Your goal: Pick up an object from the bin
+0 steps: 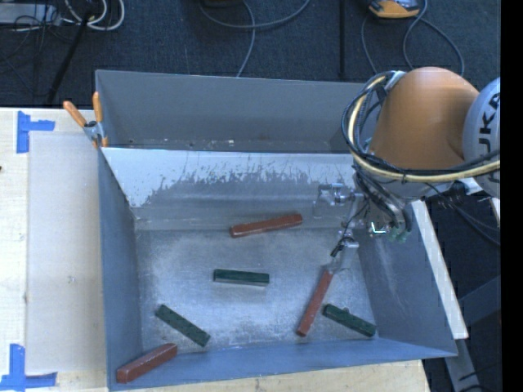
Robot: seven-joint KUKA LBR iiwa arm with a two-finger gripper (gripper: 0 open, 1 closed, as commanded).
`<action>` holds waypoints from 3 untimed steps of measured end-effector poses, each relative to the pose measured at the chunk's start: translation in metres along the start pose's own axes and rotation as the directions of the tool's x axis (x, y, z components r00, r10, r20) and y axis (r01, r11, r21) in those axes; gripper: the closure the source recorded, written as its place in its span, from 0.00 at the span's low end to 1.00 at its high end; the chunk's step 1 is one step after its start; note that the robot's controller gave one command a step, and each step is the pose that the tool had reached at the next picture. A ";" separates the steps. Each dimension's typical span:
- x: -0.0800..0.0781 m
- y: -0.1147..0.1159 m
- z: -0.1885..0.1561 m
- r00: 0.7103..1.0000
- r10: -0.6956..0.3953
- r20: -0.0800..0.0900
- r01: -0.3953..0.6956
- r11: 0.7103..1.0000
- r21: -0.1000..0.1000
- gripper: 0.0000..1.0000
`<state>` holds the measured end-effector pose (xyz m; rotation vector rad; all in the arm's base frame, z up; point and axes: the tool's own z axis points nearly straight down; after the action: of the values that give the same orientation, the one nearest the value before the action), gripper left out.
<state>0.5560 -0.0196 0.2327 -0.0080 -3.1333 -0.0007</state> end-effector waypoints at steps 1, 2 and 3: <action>0.026 -0.037 0.164 0.995 -0.098 -0.002 0.098 0.995 -0.001 0.00; 0.001 -0.037 0.152 0.943 -0.334 0.009 0.334 0.943 0.003 0.00; 0.059 -0.088 0.163 0.961 -0.275 0.006 0.275 0.961 0.001 0.00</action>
Offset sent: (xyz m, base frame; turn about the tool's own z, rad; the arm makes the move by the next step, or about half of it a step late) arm -0.0252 -0.0363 -0.1590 -0.0994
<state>0.4949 -0.1073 0.0705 0.4278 -3.1101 -0.0016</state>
